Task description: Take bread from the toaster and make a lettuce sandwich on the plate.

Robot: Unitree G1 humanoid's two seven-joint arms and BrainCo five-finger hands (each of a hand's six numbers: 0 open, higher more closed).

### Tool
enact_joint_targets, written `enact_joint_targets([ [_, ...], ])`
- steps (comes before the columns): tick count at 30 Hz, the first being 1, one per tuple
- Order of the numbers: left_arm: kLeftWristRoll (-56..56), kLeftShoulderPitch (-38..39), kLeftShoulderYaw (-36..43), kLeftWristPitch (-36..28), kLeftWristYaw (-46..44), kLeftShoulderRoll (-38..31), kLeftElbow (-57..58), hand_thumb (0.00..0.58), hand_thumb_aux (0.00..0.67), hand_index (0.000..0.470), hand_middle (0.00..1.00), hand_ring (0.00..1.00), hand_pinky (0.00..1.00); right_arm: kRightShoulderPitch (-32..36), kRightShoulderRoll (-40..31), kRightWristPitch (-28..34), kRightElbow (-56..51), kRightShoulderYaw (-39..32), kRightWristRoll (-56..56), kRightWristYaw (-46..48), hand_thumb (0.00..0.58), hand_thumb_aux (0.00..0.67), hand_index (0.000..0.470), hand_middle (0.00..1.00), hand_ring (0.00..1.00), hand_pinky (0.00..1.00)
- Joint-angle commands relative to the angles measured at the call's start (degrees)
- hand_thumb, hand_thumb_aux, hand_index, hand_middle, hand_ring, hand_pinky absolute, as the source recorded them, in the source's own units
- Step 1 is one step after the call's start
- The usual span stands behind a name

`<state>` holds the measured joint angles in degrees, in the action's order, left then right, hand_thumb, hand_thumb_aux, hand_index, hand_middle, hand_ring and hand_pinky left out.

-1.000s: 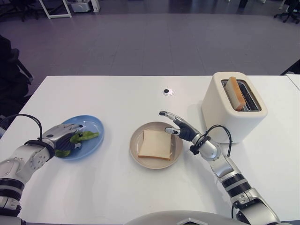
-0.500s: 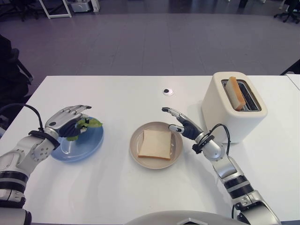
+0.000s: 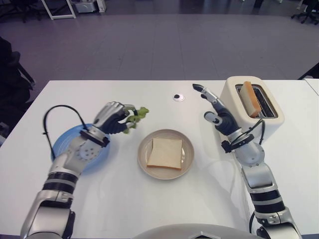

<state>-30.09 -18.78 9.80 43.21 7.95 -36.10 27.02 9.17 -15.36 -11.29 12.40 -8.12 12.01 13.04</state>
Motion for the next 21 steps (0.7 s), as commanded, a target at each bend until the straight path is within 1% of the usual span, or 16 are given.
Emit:
enact_joint_targets([
  [1,-4.47,-1.46,5.41,-0.66,-0.28,5.95,-0.2,0.58,0.67,0.47,1.0,1.0,1.0,-1.42,-1.18,2.37,4.48,2.55,-2.71,1.51,0.0,0.0,0.0,0.0,0.0,0.0],
  [4,-7.3,-1.42,9.01,-0.87,-0.65,9.1,0.55,0.58,0.67,0.47,1.0,1.0,1.0,-1.64,-1.84,3.45,6.12,4.1,-4.25,2.17,0.0,0.0,0.0,0.0,0.0,0.0],
  [8,-9.3,0.22,13.42,0.46,-2.54,10.55,0.28,0.58,0.67,0.47,1.0,1.0,1.0,-2.15,-2.32,4.45,7.52,5.43,-5.49,2.72,0.0,0.0,0.0,0.0,0.0,0.0],
  [11,-10.15,1.29,16.3,1.88,-6.01,9.37,0.28,0.58,0.67,0.47,1.0,1.0,1.0,-2.42,-2.64,4.61,7.78,6.26,-5.72,2.82,0.0,0.0,0.0,0.0,0.0,0.0],
  [13,-8.77,2.26,17.42,3.84,-9.21,7.72,-0.04,0.58,0.67,0.47,0.98,0.98,0.98,-2.34,-3.1,4.42,7.2,7.15,-4.99,2.29,0.0,0.0,0.0,0.0,0.0,0.0],
  [16,-6.56,2.55,16.89,5.11,-11.81,5.96,-0.7,0.58,0.67,0.47,0.98,0.98,0.98,-2.22,-3.58,4.12,6.36,8.05,-4.9,2.0,0.0,0.0,0.0,0.0,0.0,0.0],
  [21,-4.94,2.02,13.73,4.47,-11.65,3.82,-1.64,0.58,0.67,0.47,0.97,0.97,0.97,-2.14,-3.78,3.86,5.82,8.42,-4.83,1.97,0.0,0.0,0.0,0.0,0.0,0.0],
])
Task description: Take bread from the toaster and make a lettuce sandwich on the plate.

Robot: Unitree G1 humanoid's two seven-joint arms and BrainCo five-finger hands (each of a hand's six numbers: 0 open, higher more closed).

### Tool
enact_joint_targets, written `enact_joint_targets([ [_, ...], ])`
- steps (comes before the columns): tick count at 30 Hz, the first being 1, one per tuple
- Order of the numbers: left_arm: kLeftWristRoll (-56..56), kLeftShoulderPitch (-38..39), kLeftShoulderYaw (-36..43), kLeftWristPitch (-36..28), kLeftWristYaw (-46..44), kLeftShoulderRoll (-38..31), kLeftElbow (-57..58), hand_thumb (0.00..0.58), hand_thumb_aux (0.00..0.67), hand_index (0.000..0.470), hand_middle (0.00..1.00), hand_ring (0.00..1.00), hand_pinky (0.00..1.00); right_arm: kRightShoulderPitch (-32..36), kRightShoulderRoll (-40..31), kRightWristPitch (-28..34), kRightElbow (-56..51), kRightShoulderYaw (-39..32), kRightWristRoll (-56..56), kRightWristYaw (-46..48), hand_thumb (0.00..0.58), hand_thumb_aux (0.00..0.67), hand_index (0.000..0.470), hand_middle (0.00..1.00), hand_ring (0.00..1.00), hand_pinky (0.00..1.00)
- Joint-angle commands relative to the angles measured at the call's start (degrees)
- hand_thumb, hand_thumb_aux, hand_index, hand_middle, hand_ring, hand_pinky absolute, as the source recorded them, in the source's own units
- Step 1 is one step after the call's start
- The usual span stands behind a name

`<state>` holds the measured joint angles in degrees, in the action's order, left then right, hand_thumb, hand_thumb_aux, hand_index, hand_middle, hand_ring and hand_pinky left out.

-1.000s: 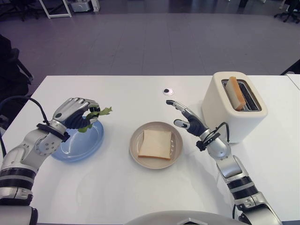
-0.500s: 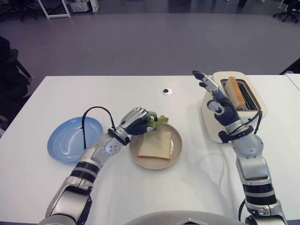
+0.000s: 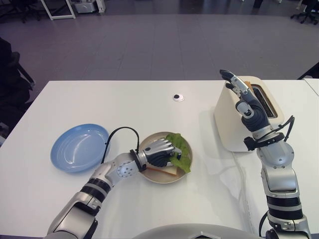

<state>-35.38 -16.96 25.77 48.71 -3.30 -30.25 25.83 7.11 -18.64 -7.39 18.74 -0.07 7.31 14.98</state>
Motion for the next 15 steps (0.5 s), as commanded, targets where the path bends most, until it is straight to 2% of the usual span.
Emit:
enact_joint_targets([
  [1,0.78,0.13,-3.03,-1.2,-0.2,-2.28,-0.7,0.58,0.67,0.47,0.97,0.97,0.97,-0.09,-0.52,-0.06,-0.56,0.41,-0.11,0.04,0.0,0.0,0.0,0.0,0.0,0.0],
  [7,1.35,0.29,-5.35,-1.54,-0.07,-2.85,-2.1,0.58,0.67,0.47,0.97,0.97,0.97,-0.09,-0.82,-0.26,-1.07,0.78,0.0,0.05,0.0,0.0,0.0,0.0,0.0,0.0],
  [15,1.81,2.86,-2.04,1.21,-5.97,-3.96,-1.79,0.58,0.67,0.47,0.95,0.95,0.95,0.28,-2.24,-0.94,-2.16,2.69,2.22,-1.63,0.0,0.0,0.0,0.0,0.0,0.0],
])
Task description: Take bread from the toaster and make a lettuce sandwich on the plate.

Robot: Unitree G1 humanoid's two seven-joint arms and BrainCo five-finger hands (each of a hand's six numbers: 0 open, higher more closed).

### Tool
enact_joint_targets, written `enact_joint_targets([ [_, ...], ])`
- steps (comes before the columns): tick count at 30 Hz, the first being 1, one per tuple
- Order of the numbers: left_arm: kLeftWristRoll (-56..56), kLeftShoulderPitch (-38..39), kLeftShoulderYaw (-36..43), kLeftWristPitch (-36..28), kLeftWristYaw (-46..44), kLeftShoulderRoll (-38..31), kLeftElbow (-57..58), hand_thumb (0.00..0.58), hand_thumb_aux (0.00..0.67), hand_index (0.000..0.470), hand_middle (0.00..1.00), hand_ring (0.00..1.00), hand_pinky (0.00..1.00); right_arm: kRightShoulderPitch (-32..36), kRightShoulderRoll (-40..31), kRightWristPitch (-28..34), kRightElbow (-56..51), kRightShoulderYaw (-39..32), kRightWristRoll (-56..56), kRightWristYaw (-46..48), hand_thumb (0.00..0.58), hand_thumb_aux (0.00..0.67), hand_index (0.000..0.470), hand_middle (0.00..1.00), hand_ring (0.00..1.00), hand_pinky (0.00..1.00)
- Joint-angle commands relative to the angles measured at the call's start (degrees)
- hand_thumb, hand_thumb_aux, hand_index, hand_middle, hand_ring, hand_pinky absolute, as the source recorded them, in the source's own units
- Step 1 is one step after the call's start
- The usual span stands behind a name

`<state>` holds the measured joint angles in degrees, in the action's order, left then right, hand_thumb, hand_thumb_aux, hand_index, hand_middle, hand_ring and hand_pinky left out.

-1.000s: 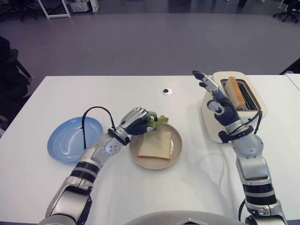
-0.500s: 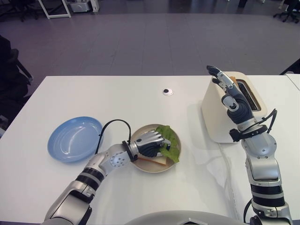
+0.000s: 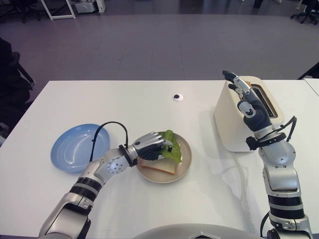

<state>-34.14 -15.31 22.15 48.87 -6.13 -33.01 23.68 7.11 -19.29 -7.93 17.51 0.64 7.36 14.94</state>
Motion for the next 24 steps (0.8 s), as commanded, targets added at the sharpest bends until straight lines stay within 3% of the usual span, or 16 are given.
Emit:
enact_joint_targets([
  [1,0.57,0.9,1.92,1.21,-3.9,-1.09,0.72,0.58,0.67,0.47,0.95,0.95,0.95,0.23,-2.1,-0.53,-1.13,2.9,2.92,-2.37,0.0,0.0,0.0,0.0,0.0,0.0],
  [6,0.28,1.42,1.7,0.95,-4.74,-1.92,1.11,0.58,0.67,0.47,0.94,0.94,0.94,2.01,-5.54,-1.33,-4.82,6.42,9.47,-7.79,0.0,0.0,0.0,0.0,0.0,0.0],
  [7,0.14,1.57,1.44,0.81,-4.5,-2.11,1.04,0.578,0.633,0.444,0.91,0.91,0.91,2.11,-6.06,-1.54,-5.43,6.88,10.69,-8.8,0.0,0.0,0.0,0.0,0.0,0.0],
  [8,-0.06,1.7,1.16,0.6,-4.18,-2.27,0.89,0.474,0.384,0.269,0.85,0.85,0.85,2.15,-6.55,-1.74,-5.99,7.24,11.96,-9.87,0.0,0.0,0.0,0.0,0.0,0.0],
  [9,-0.48,1.71,0.93,0.35,-3.87,-2.56,0.73,0.0,0.0,0.0,0.69,0.69,0.69,2.06,-7.16,-1.65,-6.32,7.68,13.71,-11.23,0.0,0.0,0.0,0.0,0.0,0.0],
  [10,-0.64,1.72,0.78,0.0,-3.97,-2.9,0.59,0.0,0.0,0.0,0.56,0.56,0.56,1.86,-7.78,-1.52,-6.6,8.2,15.43,-12.57,0.0,0.0,0.0,0.0,0.0,0.0],
  [11,-0.91,1.9,0.87,-0.06,-4.35,-3.52,0.25,0.0,0.0,0.0,0.16,0.16,0.16,1.58,-8.3,-1.35,-6.84,8.67,16.64,-13.58,0.0,0.0,0.0,0.0,0.0,0.0],
  [12,-0.81,2.08,0.8,-0.06,-4.67,-3.98,-0.16,0.0,0.0,0.0,0.0,0.0,0.0,1.3,-8.82,-1.09,-7.06,9.05,17.82,-14.4,0.0,0.0,0.0,0.0,0.0,0.0],
  [24,2.65,3.78,-3.75,0.22,-5.19,-8.72,-4.29,0.0,0.0,0.0,0.0,0.0,0.0,-0.22,-14.64,3.81,-15.19,4.54,27.88,-13.64,0.0,0.0,0.0,0.0,0.0,0.0],
])
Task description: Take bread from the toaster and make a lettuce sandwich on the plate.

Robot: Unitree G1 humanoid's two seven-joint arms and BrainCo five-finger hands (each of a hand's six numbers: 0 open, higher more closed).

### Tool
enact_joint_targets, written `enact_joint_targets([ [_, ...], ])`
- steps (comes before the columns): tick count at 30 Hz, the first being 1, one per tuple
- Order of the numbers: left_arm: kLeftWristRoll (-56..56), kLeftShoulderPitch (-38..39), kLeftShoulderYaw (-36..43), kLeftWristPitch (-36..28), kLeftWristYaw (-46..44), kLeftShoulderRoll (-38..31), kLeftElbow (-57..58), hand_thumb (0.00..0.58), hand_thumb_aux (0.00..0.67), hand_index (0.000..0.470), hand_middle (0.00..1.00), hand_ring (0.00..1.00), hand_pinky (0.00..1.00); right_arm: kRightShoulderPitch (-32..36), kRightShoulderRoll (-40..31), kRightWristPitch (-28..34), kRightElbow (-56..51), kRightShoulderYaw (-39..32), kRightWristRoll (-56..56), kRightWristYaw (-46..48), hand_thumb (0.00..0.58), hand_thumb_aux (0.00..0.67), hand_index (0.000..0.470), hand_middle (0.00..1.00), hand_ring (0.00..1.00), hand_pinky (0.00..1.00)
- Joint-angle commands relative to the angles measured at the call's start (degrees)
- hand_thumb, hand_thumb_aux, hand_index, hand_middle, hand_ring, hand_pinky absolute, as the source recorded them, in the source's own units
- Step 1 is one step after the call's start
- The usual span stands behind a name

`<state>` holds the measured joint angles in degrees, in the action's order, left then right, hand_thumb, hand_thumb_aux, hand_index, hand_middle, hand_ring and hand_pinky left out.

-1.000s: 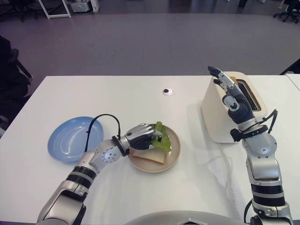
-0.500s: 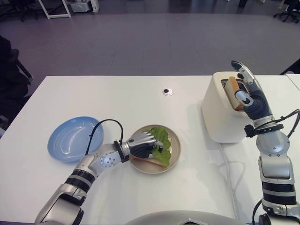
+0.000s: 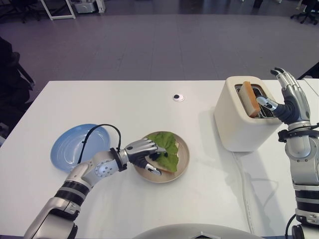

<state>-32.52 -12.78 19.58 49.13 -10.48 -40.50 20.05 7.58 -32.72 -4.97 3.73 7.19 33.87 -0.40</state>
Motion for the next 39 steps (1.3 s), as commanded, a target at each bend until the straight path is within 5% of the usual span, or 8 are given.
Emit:
enact_joint_targets([
  [1,1.62,1.28,-1.77,0.08,-0.68,-1.39,-0.79,0.0,0.0,0.0,0.0,0.0,0.0,-0.97,-1.51,1.04,-1.71,-2.86,1.89,2.36,0.0,0.0,0.0,0.0,0.0,0.0],
  [8,5.11,0.83,-5.14,1.01,0.72,-0.01,-2.28,0.0,0.0,0.0,0.0,0.0,0.0,-2.27,-3.29,1.56,-4.1,-6.77,3.55,4.79,0.0,0.0,0.0,0.0,0.0,0.0],
  [9,5.51,0.87,-5.63,1.28,0.96,0.15,-2.79,0.0,0.0,0.0,0.0,0.0,0.0,-2.18,-3.39,1.41,-4.24,-7.05,3.49,4.77,0.058,0.034,0.024,0.0,0.0,0.0],
  [10,5.82,0.96,-6.04,1.53,1.12,0.25,-3.24,0.0,0.0,0.0,0.0,0.0,0.0,-2.09,-3.43,1.27,-4.15,-7.21,3.34,4.7,0.452,0.355,0.249,0.0,0.0,0.0],
  [12,6.67,1.21,-6.64,1.93,1.01,0.38,-4.12,0.0,0.0,0.0,0.0,0.0,0.0,-1.69,-3.33,0.98,-3.29,-6.7,2.68,3.98,0.58,0.67,0.47,0.0,0.0,0.0],
  [27,11.97,1.89,-9.58,4.39,-1.02,-0.25,-5.61,0.0,0.0,0.0,0.0,0.0,0.0,1.6,-2.23,-0.62,-1.36,-3.43,-0.77,-1.79,0.58,0.67,0.47,0.0,0.0,0.0],
  [30,13.28,1.27,-11.1,4.77,-0.1,1.0,-5.79,0.0,0.0,0.0,0.0,0.0,0.0,2.17,-2.0,-1.22,-1.26,-2.58,-1.71,-2.95,0.58,0.67,0.47,0.99,0.99,0.99],
  [39,13.81,-0.23,-14.53,4.95,1.92,2.9,-4.17,0.0,0.0,0.0,0.0,0.0,0.0,3.99,-0.22,-4.37,2.76,1.73,-5.55,-6.98,0.58,0.67,0.47,1.0,1.0,1.0],
])
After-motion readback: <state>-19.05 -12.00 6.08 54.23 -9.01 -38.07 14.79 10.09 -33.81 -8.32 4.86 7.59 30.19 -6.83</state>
